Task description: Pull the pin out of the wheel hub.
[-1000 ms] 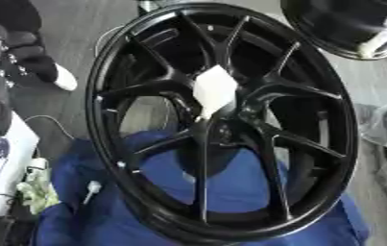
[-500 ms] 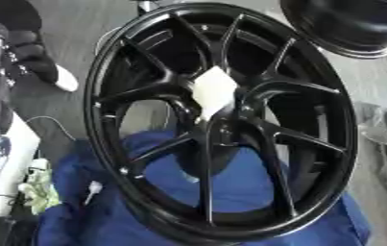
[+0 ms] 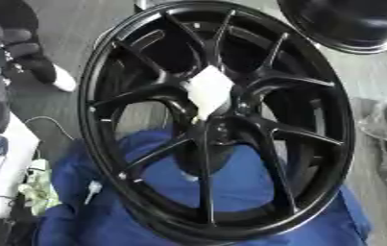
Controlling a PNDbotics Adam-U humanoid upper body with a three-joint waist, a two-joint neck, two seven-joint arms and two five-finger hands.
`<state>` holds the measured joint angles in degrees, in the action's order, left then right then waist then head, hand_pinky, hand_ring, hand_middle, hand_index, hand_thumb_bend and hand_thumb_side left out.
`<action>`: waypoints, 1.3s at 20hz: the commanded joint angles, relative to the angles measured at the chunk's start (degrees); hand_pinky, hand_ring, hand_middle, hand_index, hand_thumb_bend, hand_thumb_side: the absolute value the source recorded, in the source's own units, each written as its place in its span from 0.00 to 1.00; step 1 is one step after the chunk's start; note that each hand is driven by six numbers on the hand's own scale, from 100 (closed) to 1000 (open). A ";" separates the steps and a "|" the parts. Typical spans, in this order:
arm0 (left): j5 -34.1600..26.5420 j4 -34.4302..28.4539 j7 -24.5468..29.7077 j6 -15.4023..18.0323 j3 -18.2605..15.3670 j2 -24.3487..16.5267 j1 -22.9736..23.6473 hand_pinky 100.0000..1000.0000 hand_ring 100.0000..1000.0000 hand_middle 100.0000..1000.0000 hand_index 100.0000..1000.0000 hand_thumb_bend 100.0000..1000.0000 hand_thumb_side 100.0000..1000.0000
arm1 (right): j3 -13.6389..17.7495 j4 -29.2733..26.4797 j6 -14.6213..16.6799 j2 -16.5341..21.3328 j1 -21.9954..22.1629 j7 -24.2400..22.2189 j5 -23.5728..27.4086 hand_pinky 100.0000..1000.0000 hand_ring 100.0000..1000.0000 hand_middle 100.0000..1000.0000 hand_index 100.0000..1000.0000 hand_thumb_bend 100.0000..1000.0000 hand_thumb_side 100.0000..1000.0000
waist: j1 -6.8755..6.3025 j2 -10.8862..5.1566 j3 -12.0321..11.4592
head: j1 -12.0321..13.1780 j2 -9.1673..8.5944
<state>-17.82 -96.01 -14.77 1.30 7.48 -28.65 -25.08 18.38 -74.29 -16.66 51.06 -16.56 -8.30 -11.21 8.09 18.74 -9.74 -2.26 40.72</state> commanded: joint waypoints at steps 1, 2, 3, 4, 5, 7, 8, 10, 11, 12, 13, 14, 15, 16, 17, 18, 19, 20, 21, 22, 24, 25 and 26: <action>-0.05 -1.20 -0.18 -0.01 -0.66 -1.57 -0.31 0.62 0.71 0.68 0.67 0.01 0.82 | 1.16 -2.65 0.11 1.47 -0.64 3.00 1.91 0.81 0.78 0.75 0.85 0.13 0.35 | -0.38 -0.96 0.10 | -0.30 -0.06; -0.04 -1.19 -0.10 -0.05 -0.57 -1.53 -0.35 0.62 0.71 0.68 0.67 0.01 0.82 | 0.93 -3.71 -0.09 1.27 -0.94 3.93 2.44 0.81 0.78 0.74 0.84 0.12 0.35 | -0.36 -0.98 0.05 | -0.32 -0.07; -0.03 -1.19 -0.03 -0.09 -0.48 -1.50 -0.39 0.62 0.71 0.68 0.67 0.01 0.82 | 0.69 -4.73 -0.33 1.09 -1.23 4.81 2.96 0.80 0.77 0.74 0.84 0.10 0.35 | -0.35 -1.01 0.00 | -0.33 -0.09; -0.02 -1.18 0.03 -0.11 -0.43 -1.46 -0.42 0.62 0.71 0.68 0.67 0.01 0.82 | 0.43 -5.65 -0.64 0.94 -1.47 5.65 3.46 0.80 0.77 0.74 0.84 0.08 0.34 | -0.34 -1.03 -0.06 | -0.34 -0.11; -0.02 -1.18 0.09 -0.13 -0.36 -1.40 -0.48 0.62 0.71 0.68 0.67 0.01 0.82 | 0.04 -6.92 -0.80 0.68 -1.98 6.55 3.98 0.80 0.76 0.73 0.84 0.05 0.35 | -0.32 -1.06 -0.16 | -0.38 -0.15; -0.02 -1.19 0.19 -0.15 -0.27 -1.29 -0.59 0.62 0.71 0.68 0.67 0.01 0.82 | -0.80 -9.33 -1.57 0.02 -2.94 8.53 5.13 0.79 0.74 0.71 0.83 0.01 0.34 | -0.31 -1.10 -0.34 | -0.45 -0.19; -0.03 -1.19 0.24 -0.16 -0.23 -1.23 -0.64 0.62 0.71 0.68 0.67 0.01 0.82 | -1.15 -10.54 -2.16 -0.51 -3.68 9.82 5.98 0.78 0.72 0.69 0.82 0.00 0.35 | -0.30 -1.12 -0.44 | -0.46 -0.19; -0.04 -1.18 0.32 -0.20 -0.14 -1.14 -0.72 0.62 0.71 0.68 0.67 0.01 0.82 | -2.02 -12.94 -3.55 -1.61 -5.11 13.08 8.44 0.77 0.70 0.66 0.79 0.00 0.41 | -0.30 -1.15 -0.60 | -0.47 -0.22; -0.04 -1.18 0.39 -0.21 -0.08 -1.10 -0.76 0.62 0.71 0.68 0.67 0.01 0.82 | -2.57 -14.21 -3.94 -2.32 -5.86 14.74 9.89 0.77 0.70 0.66 0.79 0.00 0.41 | -0.30 -1.16 -0.67 | -0.46 -0.24; -0.05 -1.17 0.45 -0.24 -0.02 -1.04 -0.79 0.62 0.71 0.68 0.67 0.01 0.82 | -3.20 -15.34 -4.12 -3.15 -6.67 16.32 11.56 0.77 0.69 0.65 0.77 0.00 0.46 | -0.31 -1.18 -0.75 | -0.52 -0.24; -0.05 -1.15 0.50 -0.26 0.03 -0.99 -0.82 0.62 0.71 0.68 0.67 0.01 0.82 | -3.92 -16.22 -4.11 -4.06 -7.56 17.88 13.50 0.77 0.68 0.65 0.77 0.00 0.50 | -0.34 -1.21 -0.81 | -0.57 -0.28; -0.06 -1.14 0.55 -0.29 0.08 -0.92 -0.86 0.62 0.71 0.68 0.67 0.01 0.82 | -4.71 -16.77 -3.89 -5.06 -8.52 19.41 15.64 0.77 0.68 0.65 0.77 0.00 0.52 | -0.37 -1.23 -0.88 | -0.61 -0.37; -0.06 -1.14 0.59 -0.30 0.12 -0.84 -0.91 0.62 0.71 0.68 0.67 0.01 0.82 | -5.48 -17.02 -3.52 -6.04 -9.42 20.92 17.76 0.77 0.68 0.66 0.77 0.00 0.54 | -0.42 -1.24 -0.97 | -0.64 -0.49; -0.07 -1.16 0.62 -0.29 0.14 -0.75 -0.99 0.62 0.71 0.68 0.67 0.01 0.82 | -6.24 -17.07 -2.96 -7.09 -10.34 22.37 19.79 0.77 0.69 0.66 0.77 0.00 0.53 | -0.47 -1.24 -1.07 | -0.66 -0.62; -0.08 -1.19 0.65 -0.28 0.15 -0.69 -1.05 0.62 0.71 0.68 0.67 0.01 0.82 | -6.93 -16.99 -2.32 -7.90 -11.04 23.57 21.46 0.77 0.69 0.66 0.77 0.00 0.53 | -0.50 -1.24 -1.13 | -0.66 -0.71; -0.10 -1.21 0.66 -0.28 0.17 -0.60 -1.11 0.62 0.71 0.68 0.67 0.01 0.82 | -7.59 -16.96 -1.52 -9.17 -11.94 24.36 22.86 0.78 0.69 0.67 0.78 0.00 0.54 | -0.55 -1.22 -1.25 | -0.66 -0.80; -0.12 -1.20 0.66 -0.28 0.16 -0.54 -1.13 0.62 0.71 0.68 0.67 0.01 0.82 | -8.13 -16.85 -0.61 -10.55 -12.81 24.94 23.95 0.78 0.69 0.67 0.78 0.00 0.54 | -0.60 -1.21 -1.30 | -0.64 -0.85; -0.14 -1.20 0.65 -0.29 0.16 -0.49 -1.15 0.62 0.71 0.68 0.67 0.01 0.82 | -8.45 -16.66 0.29 -11.94 -13.56 25.53 24.75 0.78 0.69 0.67 0.77 0.00 0.54 | -0.64 -1.19 -1.34 | -0.61 -0.88; -0.15 -1.21 0.65 -0.29 0.17 -0.43 -1.16 0.62 0.71 0.68 0.67 0.01 0.82 | -8.56 -16.42 1.17 -13.39 -14.19 26.27 25.42 0.77 0.68 0.66 0.77 0.00 0.54 | -0.69 -1.18 -1.38 | -0.57 -0.93; -0.17 -1.22 0.65 -0.28 0.19 -0.34 -1.20 0.62 0.71 0.68 0.67 0.01 0.82 | -8.46 -16.23 2.19 -15.16 -14.76 27.28 26.10 0.77 0.67 0.66 0.76 0.00 0.54 | -0.75 -1.16 -1.43 | -0.50 -1.03; -0.23 -1.24 0.68 -0.29 0.25 -0.17 -1.31 0.62 0.71 0.68 0.67 0.01 0.82 | -8.22 -15.81 4.39 -18.51 -15.50 29.15 26.80 0.76 0.66 0.65 0.76 0.00 0.53 | -0.87 -1.09 -1.53 | -0.28 -1.25; -0.25 -1.25 0.71 -0.29 0.29 -0.10 -1.37 0.62 0.71 0.68 0.67 0.01 0.82 | -8.07 -15.44 5.47 -20.08 -15.77 29.98 26.76 0.76 0.66 0.65 0.75 0.00 0.53 | -0.94 -1.05 -1.57 | -0.16 -1.35; -0.26 -1.26 0.75 -0.30 0.34 -0.03 -1.43 0.62 0.71 0.68 0.67 0.01 0.82 | -7.93 -14.88 6.47 -21.54 -15.98 30.76 26.61 0.77 0.65 0.64 0.75 0.00 0.54 | -1.01 -1.00 -1.63 | -0.06 -1.47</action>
<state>-17.98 -96.05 -14.19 0.97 7.97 -28.14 -25.72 9.84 -89.05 -11.44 29.74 -31.70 21.53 14.93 7.55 18.74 -11.41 -2.51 40.06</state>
